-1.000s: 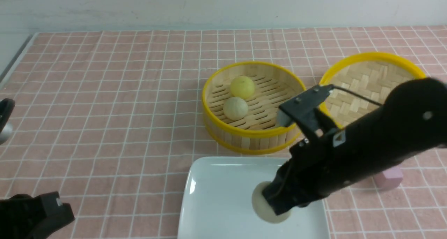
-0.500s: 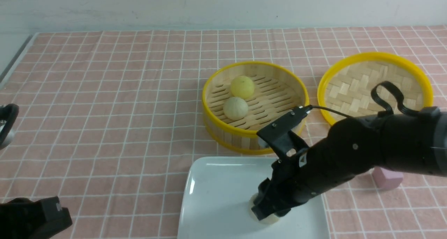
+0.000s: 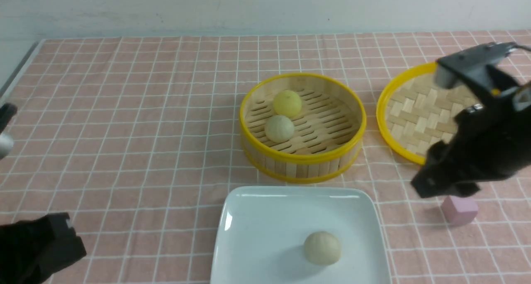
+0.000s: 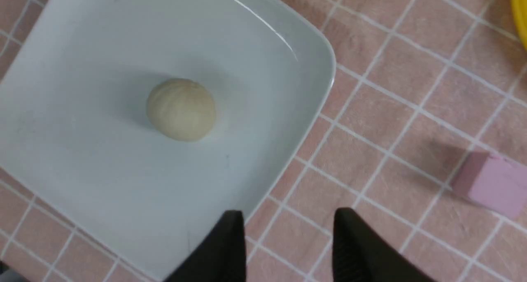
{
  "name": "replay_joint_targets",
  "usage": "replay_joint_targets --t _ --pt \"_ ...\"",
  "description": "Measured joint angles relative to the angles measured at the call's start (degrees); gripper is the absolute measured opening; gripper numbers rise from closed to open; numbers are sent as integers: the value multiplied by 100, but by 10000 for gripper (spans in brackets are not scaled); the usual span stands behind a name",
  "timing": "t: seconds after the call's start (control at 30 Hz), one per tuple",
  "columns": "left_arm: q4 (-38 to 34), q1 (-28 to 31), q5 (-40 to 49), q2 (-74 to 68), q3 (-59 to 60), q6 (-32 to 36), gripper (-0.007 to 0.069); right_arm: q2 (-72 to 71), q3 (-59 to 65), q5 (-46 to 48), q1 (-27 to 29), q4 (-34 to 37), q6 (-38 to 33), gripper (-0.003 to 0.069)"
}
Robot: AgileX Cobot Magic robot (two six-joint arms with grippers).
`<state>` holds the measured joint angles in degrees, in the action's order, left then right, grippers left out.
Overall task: Put the steamed buns into the plate on the pink tablecloth.
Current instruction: 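Reach into the bamboo steamer and grasp a bun with the left gripper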
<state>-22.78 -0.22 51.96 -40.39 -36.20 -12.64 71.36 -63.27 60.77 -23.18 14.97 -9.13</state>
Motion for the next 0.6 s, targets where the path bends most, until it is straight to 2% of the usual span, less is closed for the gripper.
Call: replay_joint_targets --t 0.03,0.07,0.1,0.13,0.2,0.3,0.4,0.5,0.57,0.6 --pt "-91 0 49 -136 -92 113 61 -177 30 133 24 -21 -11 234" --pt "-91 0 49 -172 -118 147 61 -221 41 164 28 -26 -18 222" --pt "-304 0 195 -500 -343 493 34 -585 177 409 46 -95 -97 126" --pt "-476 0 314 -734 -499 749 18 -822 306 534 52 -138 -154 68" --pt "-827 0 529 -1147 -771 1160 3 -1211 563 659 53 -241 -180 0" --pt "-1563 0 704 -2043 -1300 1953 1 -2009 1211 604 59 -370 -193 -13" --pt "-2068 -49 697 -2790 -1679 2393 1 -2679 1841 369 59 -370 -195 -13" --pt "-2167 -331 587 -3402 -2020 2502 1 -3038 2305 177 59 -370 -195 -13" --pt "-2065 -950 333 -4027 -2484 2433 4 -3248 2634 -1 59 -370 -195 -13" --pt "-2049 -1004 280 -4080 -2531 2418 6 -3265 2653 -11 59 -370 -195 -13"
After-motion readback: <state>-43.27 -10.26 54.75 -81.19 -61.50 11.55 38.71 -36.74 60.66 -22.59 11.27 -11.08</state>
